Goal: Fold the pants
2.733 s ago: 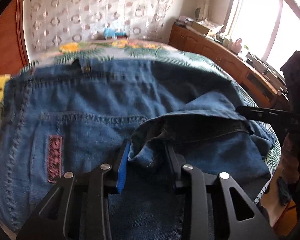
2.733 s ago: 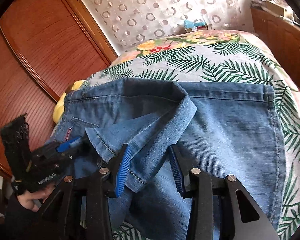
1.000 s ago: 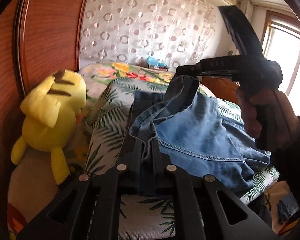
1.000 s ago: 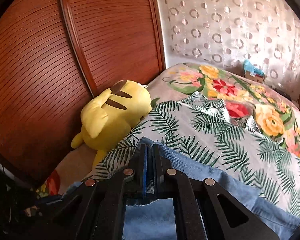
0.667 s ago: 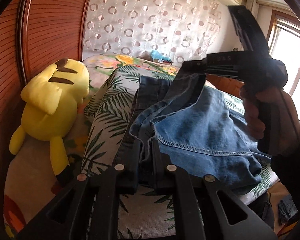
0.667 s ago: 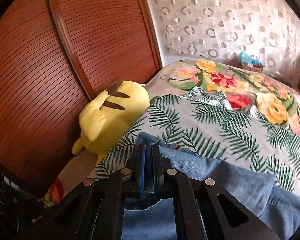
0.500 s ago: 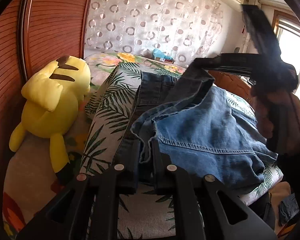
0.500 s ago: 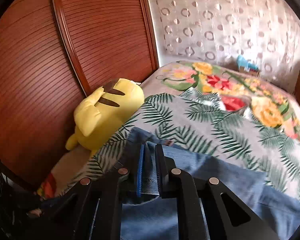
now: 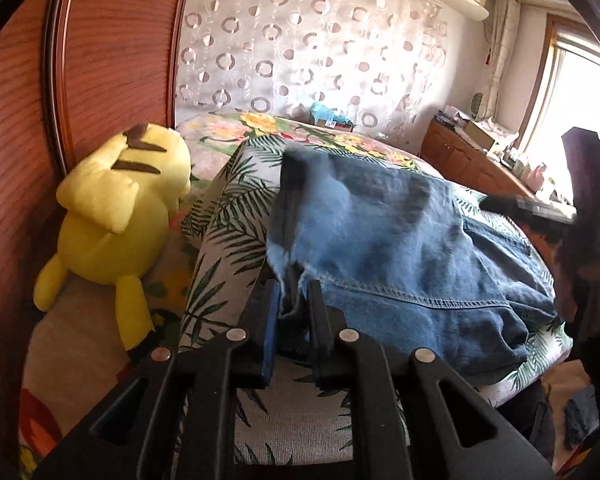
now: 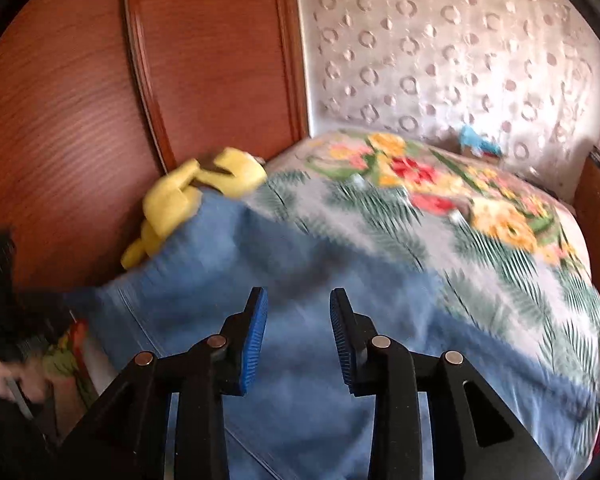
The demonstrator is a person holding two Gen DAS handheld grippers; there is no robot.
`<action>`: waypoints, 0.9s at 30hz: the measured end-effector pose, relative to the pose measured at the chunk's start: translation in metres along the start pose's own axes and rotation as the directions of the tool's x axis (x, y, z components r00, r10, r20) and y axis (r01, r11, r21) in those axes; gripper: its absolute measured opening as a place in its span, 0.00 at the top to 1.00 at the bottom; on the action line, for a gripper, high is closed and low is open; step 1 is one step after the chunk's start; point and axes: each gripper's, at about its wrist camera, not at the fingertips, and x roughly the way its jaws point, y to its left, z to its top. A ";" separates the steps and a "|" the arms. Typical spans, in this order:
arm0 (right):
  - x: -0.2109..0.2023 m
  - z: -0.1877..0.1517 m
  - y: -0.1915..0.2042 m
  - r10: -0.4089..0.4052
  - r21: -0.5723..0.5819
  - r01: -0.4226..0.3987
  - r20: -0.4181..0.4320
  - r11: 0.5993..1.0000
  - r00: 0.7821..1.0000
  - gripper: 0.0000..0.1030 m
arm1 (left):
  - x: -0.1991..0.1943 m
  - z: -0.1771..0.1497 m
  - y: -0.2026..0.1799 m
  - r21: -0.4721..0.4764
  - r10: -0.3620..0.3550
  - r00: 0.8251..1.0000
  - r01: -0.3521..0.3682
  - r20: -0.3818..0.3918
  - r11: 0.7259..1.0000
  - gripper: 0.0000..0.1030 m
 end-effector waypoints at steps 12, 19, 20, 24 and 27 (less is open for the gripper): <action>-0.013 -0.064 -0.048 -0.071 0.116 0.084 -0.108 0.990 0.992 0.67 | -0.009 0.014 -0.033 0.084 -0.025 1.000 0.024 0.010 0.996 0.57; -0.013 -0.079 -0.047 -0.091 0.124 0.107 -0.132 0.986 0.987 0.67 | 0.024 0.009 -0.072 0.136 -0.075 0.996 0.081 -0.053 0.987 0.57; -0.011 -0.081 -0.047 -0.095 0.121 0.111 -0.129 0.986 0.987 0.67 | 0.031 0.007 -0.076 0.140 -0.085 0.994 0.093 -0.066 0.986 0.57; -0.012 -0.082 -0.045 -0.103 0.130 0.118 -0.119 0.985 0.988 0.64 | 0.052 -0.001 -0.090 0.138 -0.102 0.988 0.118 -0.115 0.983 0.57; -0.012 -0.087 -0.039 -0.106 0.124 0.120 -0.109 0.985 0.988 0.55 | 0.060 -0.005 -0.094 0.121 -0.116 0.984 0.132 -0.136 0.984 0.57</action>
